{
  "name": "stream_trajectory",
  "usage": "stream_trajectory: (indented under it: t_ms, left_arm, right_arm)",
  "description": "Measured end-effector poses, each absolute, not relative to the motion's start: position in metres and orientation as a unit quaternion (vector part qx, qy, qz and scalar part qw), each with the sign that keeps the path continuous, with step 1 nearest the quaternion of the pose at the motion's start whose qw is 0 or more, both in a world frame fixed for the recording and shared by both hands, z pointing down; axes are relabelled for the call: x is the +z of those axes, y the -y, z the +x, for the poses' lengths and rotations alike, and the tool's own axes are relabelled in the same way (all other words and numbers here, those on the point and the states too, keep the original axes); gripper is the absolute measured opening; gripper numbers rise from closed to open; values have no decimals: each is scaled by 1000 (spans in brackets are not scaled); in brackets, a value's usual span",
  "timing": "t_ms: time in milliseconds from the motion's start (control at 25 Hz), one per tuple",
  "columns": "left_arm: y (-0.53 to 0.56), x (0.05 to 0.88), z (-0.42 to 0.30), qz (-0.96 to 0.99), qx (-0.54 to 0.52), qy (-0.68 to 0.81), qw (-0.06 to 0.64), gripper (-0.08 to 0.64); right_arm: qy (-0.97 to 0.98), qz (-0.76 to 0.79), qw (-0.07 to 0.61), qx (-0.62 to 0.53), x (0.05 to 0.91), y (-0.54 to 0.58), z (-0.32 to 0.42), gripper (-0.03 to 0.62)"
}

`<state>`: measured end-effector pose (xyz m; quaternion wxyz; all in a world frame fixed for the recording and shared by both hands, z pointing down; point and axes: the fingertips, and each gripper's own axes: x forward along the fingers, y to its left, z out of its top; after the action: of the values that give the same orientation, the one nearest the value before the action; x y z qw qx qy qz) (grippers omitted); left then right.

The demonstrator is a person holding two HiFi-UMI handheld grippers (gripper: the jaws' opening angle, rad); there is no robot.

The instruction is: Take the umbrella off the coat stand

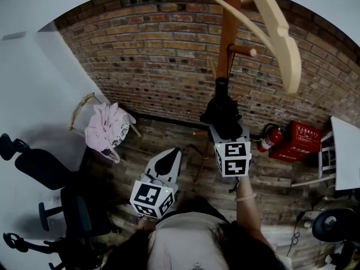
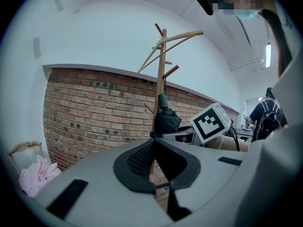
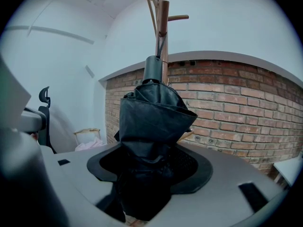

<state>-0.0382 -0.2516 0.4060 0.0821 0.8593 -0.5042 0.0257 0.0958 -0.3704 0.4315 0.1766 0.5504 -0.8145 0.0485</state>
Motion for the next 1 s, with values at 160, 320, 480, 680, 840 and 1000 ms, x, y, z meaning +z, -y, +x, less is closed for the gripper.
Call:
stream_trajectory:
  t_ms: [160,320,480,680,840,1000]
  left_arm:
    - [249,404,-41,859,25,506,80,11]
    - [246,403,-43,858,25,507,79,11]
    - [243,403,-42,860,25,504,78,11]
    - [239,401,-40,862,26,501,76,11]
    - [236,400,-39,863,26,499,74,11]
    - [232,400,-39,865,25,496,73,11]
  right_arm:
    - [815,551,171,49,430,368,95,301]
    - [815,553,166,47,426,365,95,299]
    - [816,554,160,43,422,361,97,298]
    - [816,557,150,39,415,356,99,298]
    - [815,560,142,35,408,352,101,298]
    - [815,563,135,30,403,346,101,298]
